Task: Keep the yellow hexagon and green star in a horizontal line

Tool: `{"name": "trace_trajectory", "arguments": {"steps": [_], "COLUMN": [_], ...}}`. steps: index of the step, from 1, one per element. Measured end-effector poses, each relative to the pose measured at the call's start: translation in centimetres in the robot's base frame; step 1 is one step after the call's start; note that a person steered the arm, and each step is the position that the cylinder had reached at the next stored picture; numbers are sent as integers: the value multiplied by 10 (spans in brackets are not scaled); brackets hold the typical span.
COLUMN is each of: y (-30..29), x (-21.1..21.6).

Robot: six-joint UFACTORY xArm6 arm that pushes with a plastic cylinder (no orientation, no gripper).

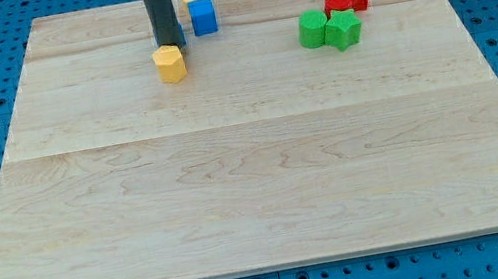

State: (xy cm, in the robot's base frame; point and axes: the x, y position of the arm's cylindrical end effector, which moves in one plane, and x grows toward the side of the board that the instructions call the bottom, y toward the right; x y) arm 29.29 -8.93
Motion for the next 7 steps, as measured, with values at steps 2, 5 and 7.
{"name": "trace_trajectory", "arguments": {"steps": [2, 5, 7], "y": [-22, 17, 7], "x": [-23, -8, 61]}}
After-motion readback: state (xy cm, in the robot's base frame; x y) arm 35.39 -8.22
